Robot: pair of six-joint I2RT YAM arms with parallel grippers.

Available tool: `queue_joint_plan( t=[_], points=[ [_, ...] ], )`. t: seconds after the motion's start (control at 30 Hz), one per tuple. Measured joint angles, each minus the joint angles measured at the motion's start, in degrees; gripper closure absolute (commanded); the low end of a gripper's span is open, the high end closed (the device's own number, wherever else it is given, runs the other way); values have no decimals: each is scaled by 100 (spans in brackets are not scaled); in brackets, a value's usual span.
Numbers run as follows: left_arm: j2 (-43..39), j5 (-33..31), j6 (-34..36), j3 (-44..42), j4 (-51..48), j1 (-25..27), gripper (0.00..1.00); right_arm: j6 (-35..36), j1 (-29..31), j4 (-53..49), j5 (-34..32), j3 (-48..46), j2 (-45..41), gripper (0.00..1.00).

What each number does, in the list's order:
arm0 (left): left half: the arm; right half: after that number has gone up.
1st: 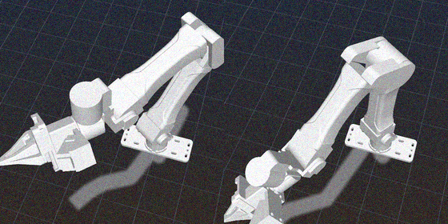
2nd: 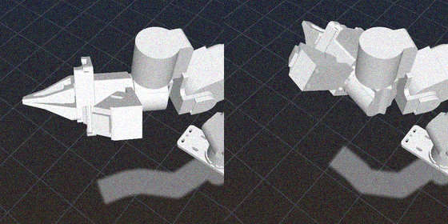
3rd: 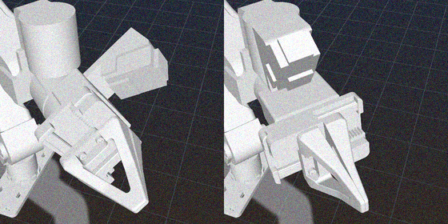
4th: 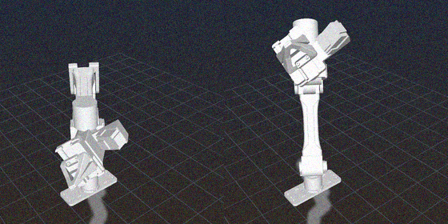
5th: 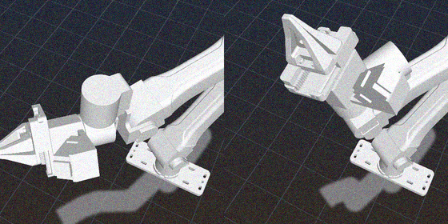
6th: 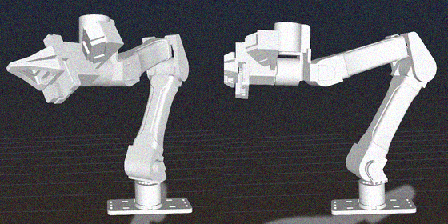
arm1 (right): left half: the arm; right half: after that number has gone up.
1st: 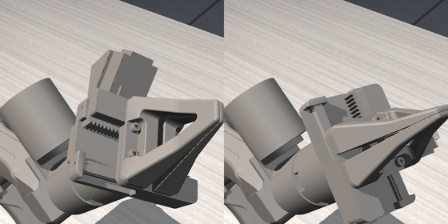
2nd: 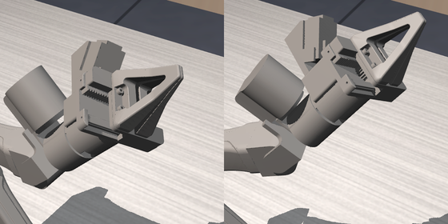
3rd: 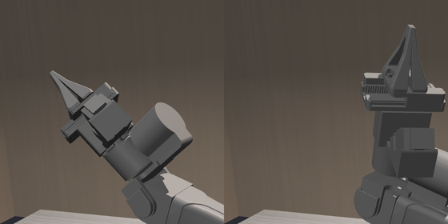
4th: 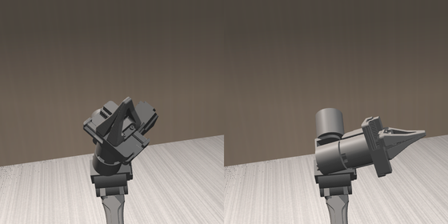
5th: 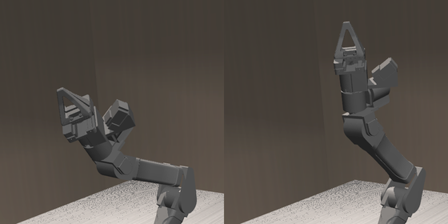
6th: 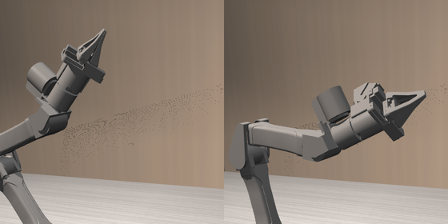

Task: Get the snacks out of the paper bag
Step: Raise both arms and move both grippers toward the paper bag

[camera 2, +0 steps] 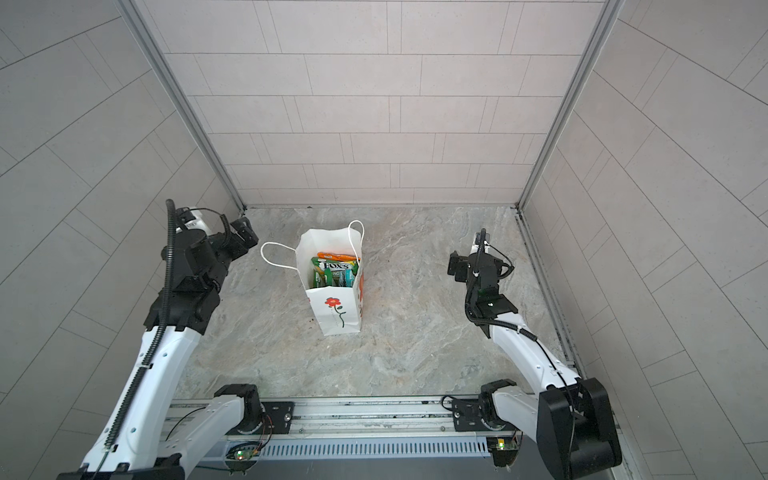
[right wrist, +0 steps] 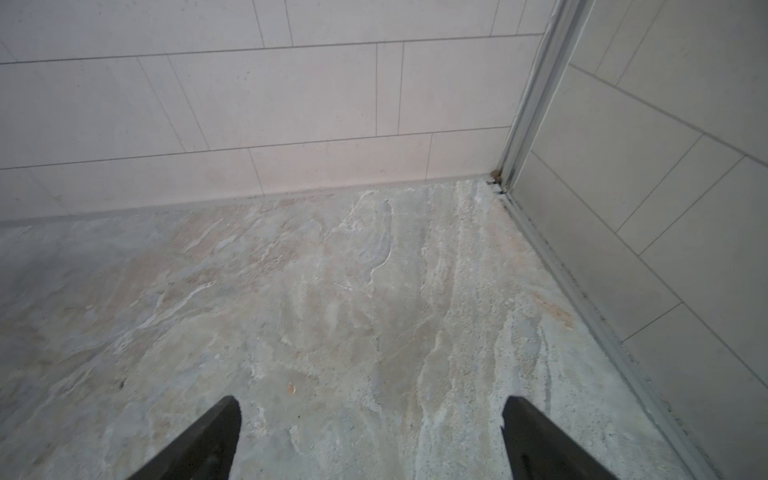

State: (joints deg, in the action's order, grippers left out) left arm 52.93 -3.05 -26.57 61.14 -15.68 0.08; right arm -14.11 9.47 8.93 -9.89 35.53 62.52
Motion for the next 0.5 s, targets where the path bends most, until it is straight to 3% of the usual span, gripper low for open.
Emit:
queue_joint_plan(
  t=[0.17, 0.23, 0.5],
  points=[
    [0, 1493, -393, 216, -195, 0, 3, -289, 2, -343, 951, 57, -118, 1],
    [9, 1871, -566, 216, -299, 0, 8, -411, 2, -380, 1283, 57, -122, 1],
    [-50, 2398, -1073, 136, -754, 0, 22, -719, 2, -420, 1998, 57, -122, 1]
  ],
)
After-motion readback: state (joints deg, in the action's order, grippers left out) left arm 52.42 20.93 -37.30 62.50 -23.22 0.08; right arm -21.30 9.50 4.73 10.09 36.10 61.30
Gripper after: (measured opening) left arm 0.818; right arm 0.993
